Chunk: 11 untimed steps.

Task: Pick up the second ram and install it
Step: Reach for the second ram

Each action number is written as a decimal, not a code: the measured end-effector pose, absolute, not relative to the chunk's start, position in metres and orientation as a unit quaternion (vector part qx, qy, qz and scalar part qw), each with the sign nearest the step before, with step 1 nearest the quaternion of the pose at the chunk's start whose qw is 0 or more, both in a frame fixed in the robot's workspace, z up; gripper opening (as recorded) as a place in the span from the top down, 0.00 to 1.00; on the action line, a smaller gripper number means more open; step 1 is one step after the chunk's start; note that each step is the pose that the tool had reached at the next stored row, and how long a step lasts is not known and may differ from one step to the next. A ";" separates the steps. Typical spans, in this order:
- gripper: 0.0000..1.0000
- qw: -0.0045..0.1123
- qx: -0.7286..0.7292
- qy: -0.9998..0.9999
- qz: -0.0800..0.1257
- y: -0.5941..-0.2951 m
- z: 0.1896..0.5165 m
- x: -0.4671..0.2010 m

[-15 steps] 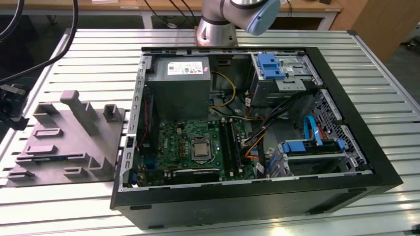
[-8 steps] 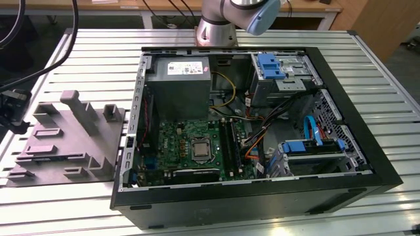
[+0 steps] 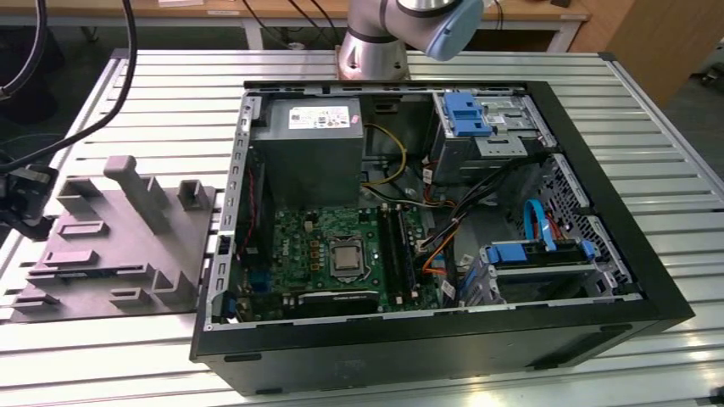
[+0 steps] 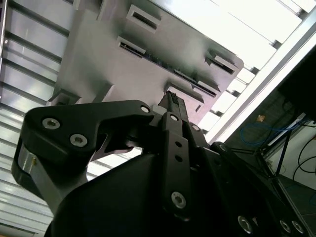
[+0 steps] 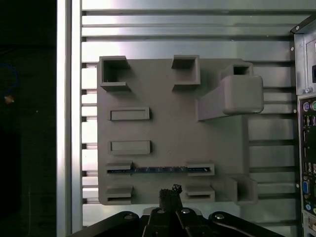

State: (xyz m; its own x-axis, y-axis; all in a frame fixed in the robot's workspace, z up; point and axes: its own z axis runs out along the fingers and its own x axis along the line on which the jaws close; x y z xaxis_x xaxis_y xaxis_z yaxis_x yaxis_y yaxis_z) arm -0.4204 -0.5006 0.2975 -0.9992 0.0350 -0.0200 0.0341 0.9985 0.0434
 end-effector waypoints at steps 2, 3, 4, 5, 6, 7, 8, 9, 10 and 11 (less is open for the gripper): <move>0.90 0.010 0.017 1.000 0.022 -0.501 0.294 -0.420; 0.90 0.010 0.017 1.000 0.022 -0.501 0.292 -0.420; 0.90 0.010 0.017 1.000 0.022 -0.501 0.291 -0.420; 0.90 0.010 0.017 1.000 0.022 -0.501 0.289 -0.420; 0.90 0.010 0.017 1.000 0.022 -0.501 0.287 -0.420; 0.90 0.010 0.017 1.000 0.022 -0.501 0.286 -0.420; 0.90 0.010 0.017 1.000 0.021 -0.501 0.285 -0.420; 0.90 0.010 0.017 1.000 0.022 -0.501 0.283 -0.420; 0.90 0.010 0.017 1.000 0.022 -0.501 0.282 -0.420; 0.90 0.010 0.017 1.000 0.022 -0.501 0.280 -0.420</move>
State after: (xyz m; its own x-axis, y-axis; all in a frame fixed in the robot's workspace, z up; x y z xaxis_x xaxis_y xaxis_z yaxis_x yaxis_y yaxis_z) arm -0.4204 -0.5010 0.2803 -0.9992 0.0349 -0.0184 0.0341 0.9985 0.0434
